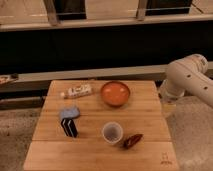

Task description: Knock the eraser over

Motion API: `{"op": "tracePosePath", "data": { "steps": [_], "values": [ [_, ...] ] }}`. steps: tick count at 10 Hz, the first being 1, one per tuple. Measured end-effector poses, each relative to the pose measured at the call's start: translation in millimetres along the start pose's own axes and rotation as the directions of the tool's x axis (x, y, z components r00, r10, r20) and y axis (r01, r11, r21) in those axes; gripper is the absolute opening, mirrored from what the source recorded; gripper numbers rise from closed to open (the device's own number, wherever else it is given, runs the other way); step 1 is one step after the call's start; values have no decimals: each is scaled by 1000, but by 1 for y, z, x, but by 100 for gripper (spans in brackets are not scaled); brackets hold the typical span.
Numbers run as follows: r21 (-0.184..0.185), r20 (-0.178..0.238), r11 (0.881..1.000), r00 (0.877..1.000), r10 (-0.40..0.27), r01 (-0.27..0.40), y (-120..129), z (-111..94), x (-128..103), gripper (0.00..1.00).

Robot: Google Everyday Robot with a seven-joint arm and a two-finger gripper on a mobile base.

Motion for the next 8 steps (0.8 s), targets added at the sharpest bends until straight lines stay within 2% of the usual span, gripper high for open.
{"op": "tracePosePath", "data": {
  "steps": [2, 5, 8],
  "values": [
    [4, 3, 1000, 1000, -7, 7, 0, 0, -3, 80],
    [24, 17, 996, 996, -84, 84, -5, 0, -37, 80],
    [40, 23, 991, 991, -129, 128, -8, -1, -44, 80]
  ]
}}
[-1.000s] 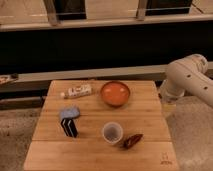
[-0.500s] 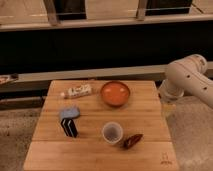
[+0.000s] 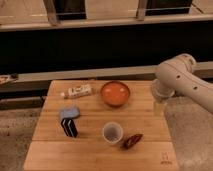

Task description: Knock the eraser over

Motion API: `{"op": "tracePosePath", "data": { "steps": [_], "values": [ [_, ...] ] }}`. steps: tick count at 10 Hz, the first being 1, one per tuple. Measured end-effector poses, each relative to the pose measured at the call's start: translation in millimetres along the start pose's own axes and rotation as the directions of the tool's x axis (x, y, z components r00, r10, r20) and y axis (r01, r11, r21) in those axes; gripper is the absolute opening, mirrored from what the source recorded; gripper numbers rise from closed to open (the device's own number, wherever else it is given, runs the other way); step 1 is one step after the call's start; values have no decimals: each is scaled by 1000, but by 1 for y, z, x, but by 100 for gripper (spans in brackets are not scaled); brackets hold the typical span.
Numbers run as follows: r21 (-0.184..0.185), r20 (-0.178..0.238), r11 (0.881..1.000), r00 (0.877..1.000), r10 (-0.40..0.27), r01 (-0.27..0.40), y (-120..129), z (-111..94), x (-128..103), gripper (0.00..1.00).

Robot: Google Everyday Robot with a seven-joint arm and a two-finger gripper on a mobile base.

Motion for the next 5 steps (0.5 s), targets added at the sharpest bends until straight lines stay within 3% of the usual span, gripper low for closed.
{"op": "tracePosePath", "data": {
  "steps": [5],
  "values": [
    [18, 12, 996, 996, -92, 92, -8, 0, -40, 80]
  ]
}}
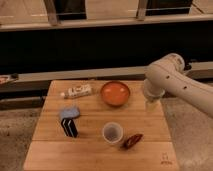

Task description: Knock the eraser over

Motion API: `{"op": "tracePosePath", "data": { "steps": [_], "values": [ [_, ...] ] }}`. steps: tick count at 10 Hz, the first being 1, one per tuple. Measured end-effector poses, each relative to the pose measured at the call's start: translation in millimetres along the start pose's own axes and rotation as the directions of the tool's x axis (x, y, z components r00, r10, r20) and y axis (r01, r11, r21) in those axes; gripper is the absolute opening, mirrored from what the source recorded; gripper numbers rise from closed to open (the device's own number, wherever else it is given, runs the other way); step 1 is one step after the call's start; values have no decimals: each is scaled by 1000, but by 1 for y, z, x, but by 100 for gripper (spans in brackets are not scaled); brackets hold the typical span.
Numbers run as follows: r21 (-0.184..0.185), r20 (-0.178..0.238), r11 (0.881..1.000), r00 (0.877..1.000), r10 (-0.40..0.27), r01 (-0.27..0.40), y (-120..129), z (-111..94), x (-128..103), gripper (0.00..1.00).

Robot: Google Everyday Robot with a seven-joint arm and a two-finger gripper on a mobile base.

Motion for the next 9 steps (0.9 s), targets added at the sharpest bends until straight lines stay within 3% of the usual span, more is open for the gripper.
{"op": "tracePosePath", "data": {
  "steps": [2, 5, 8, 9],
  "values": [
    [4, 2, 1000, 1000, -28, 28, -1, 0, -5, 80],
    [4, 18, 996, 996, -86, 86, -6, 2, -38, 80],
    [6, 22, 992, 991, -129, 129, -4, 3, -48, 80],
    [6, 32, 988, 987, -156, 156, -4, 3, -63, 80]
  ]
}}
